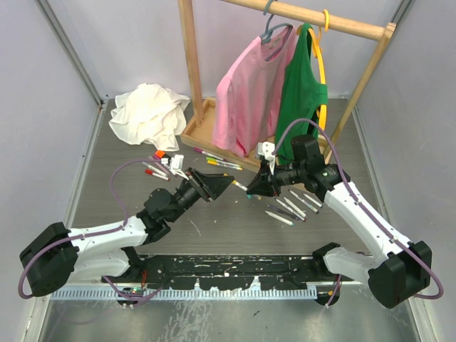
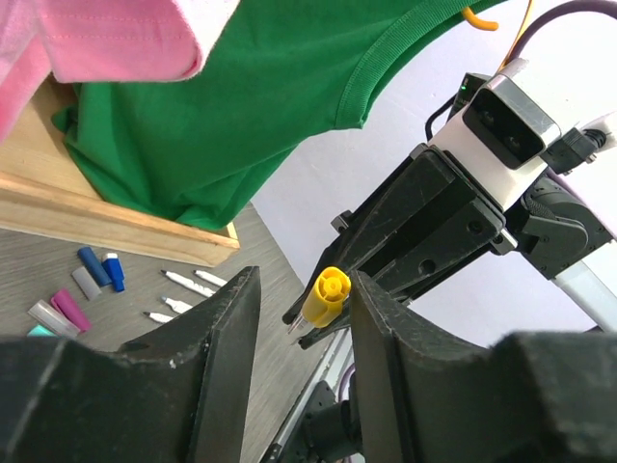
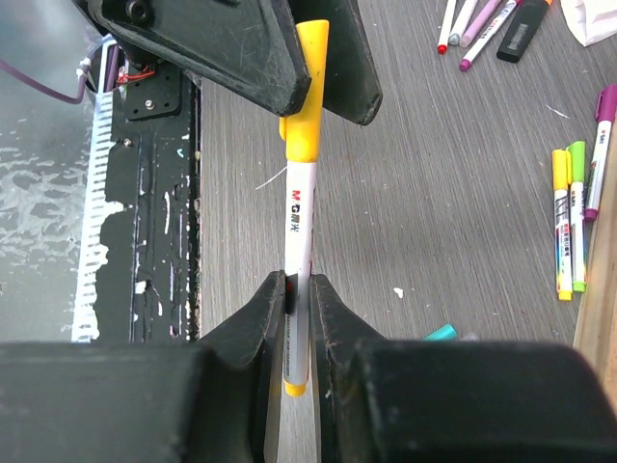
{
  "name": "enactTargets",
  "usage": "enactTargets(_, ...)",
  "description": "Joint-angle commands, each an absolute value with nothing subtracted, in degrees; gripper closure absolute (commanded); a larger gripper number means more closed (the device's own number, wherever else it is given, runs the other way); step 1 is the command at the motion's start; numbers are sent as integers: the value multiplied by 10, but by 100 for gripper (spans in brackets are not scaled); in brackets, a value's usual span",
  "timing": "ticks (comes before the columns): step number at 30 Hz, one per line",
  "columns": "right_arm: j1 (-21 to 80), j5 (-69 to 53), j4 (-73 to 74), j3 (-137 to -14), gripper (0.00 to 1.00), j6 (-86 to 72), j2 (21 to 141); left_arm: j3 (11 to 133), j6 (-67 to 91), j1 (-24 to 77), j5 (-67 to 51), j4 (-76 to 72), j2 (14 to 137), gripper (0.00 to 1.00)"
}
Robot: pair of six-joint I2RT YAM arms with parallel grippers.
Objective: Open the pen caps
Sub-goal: Pick up the pen from the center of the board, then open the pen cap from the pen.
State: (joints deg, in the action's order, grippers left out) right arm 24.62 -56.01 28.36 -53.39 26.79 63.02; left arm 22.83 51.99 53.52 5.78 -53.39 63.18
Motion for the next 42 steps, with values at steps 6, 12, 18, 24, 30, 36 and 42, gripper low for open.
enactTargets(6, 250, -565, 257, -533, 99, 258, 637, 263, 518, 538, 67, -547, 642, 67)
enactTargets(12, 252, -560, 254, -531, 99, 258, 639, 272, 514, 539, 57, -542, 660, 88)
enactTargets(18, 255, -559, 248, -530, 62, 243, 650, 268, 494, 539, 65, -543, 660, 100)
enactTargets(24, 267, -556, 226, -524, 47, 213, 673, 268, 480, 540, 37, -579, 678, 100)
enactTargets(30, 283, -539, 229, -526, 55, 213, 687, 264, 464, 539, 41, -600, 685, 100)
enactTargets(36, 298, -520, 273, -551, 98, 241, 722, 251, 426, 523, 133, -600, 647, 100)
enactTargets(42, 313, -494, 301, -565, 99, 256, 766, 262, 440, 396, 177, -545, 569, 100)
